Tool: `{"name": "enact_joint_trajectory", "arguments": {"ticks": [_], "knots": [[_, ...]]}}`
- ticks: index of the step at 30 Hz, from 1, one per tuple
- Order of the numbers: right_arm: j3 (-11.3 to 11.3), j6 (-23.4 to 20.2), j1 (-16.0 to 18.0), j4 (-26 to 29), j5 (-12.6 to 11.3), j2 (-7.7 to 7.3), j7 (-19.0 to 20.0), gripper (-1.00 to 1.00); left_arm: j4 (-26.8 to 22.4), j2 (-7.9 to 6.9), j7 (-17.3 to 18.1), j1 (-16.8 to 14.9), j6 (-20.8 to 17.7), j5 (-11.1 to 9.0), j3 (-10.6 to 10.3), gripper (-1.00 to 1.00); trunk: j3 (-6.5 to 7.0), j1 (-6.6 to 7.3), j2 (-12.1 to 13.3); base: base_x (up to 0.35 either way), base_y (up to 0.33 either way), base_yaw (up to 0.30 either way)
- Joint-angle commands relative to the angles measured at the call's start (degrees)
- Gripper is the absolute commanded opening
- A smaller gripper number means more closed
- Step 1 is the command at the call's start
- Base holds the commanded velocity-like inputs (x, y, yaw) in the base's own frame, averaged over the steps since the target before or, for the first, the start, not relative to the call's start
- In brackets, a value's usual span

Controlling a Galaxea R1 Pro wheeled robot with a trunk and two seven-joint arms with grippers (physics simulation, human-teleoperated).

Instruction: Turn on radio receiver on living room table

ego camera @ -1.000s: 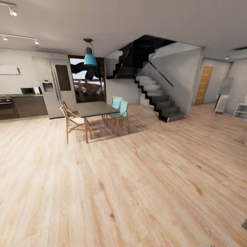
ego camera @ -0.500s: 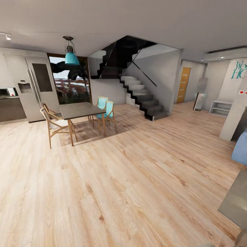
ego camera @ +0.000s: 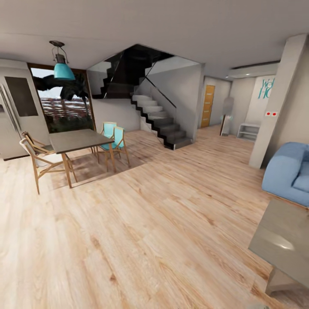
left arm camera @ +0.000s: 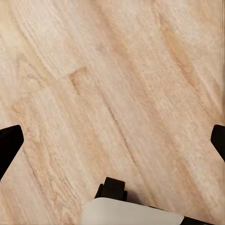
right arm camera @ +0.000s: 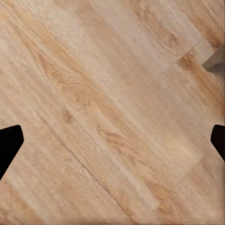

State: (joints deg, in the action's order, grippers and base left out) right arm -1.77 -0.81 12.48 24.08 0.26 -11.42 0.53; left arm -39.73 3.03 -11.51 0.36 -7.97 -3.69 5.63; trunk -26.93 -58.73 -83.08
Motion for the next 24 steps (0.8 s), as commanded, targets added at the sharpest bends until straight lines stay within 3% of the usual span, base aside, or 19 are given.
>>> {"name": "enact_joint_trajectory", "arguments": {"ticks": [1,24], "knots": [[0.0,0.0,0.0,0.0,0.0,0.00,0.0,1.00,0.0,0.02,0.0,0.0,0.0,0.0,0.0,1.00,0.00,0.00,0.0,0.000,0.000,-0.279],[0.0,0.0,0.0,0.0,0.0,0.00,0.0,1.00,0.0,-0.04,-0.2,0.0,0.1,0.0,0.0,1.00,0.00,0.00,0.0,0.000,0.000,-0.279]]}}
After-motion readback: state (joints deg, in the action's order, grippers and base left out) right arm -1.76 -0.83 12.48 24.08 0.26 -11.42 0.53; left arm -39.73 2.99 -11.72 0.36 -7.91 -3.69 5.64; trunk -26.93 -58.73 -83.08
